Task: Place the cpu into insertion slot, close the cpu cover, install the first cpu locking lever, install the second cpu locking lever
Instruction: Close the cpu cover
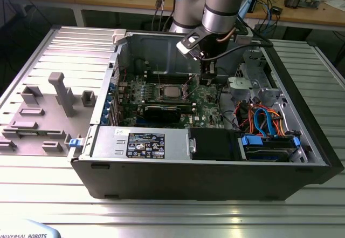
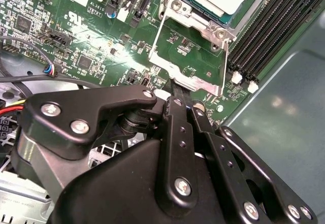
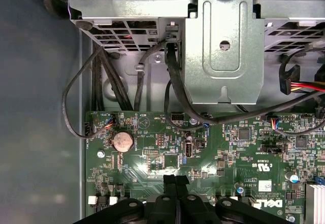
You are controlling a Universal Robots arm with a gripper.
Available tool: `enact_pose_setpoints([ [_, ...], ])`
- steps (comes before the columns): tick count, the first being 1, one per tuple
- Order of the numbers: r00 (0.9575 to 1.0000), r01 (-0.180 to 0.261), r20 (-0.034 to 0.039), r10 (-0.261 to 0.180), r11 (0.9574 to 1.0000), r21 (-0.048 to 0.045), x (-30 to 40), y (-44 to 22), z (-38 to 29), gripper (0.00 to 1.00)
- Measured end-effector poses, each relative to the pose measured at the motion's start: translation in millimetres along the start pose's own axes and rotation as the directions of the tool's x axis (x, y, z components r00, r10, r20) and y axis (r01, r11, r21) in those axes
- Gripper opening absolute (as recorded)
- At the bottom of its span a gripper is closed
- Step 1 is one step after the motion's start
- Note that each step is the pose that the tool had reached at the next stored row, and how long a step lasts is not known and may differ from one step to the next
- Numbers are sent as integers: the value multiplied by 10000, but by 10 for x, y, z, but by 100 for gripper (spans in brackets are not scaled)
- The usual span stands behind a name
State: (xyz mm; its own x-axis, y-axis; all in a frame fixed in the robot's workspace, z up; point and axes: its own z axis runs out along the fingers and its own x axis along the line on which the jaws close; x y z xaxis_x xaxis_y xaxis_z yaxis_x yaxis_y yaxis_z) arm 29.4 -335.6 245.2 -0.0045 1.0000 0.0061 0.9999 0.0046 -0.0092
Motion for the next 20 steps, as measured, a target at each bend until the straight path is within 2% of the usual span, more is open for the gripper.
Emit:
enact_pose_setpoints([
  [7, 10000, 0, -1, 0, 10000, -1, 1, -7, -4, 11],
  [9, 10000, 0, 0, 0, 10000, 0, 0, -32, -6, 11],
  [20, 10000, 1, 0, -1, 10000, -1, 0, -61, -5, 11],
])
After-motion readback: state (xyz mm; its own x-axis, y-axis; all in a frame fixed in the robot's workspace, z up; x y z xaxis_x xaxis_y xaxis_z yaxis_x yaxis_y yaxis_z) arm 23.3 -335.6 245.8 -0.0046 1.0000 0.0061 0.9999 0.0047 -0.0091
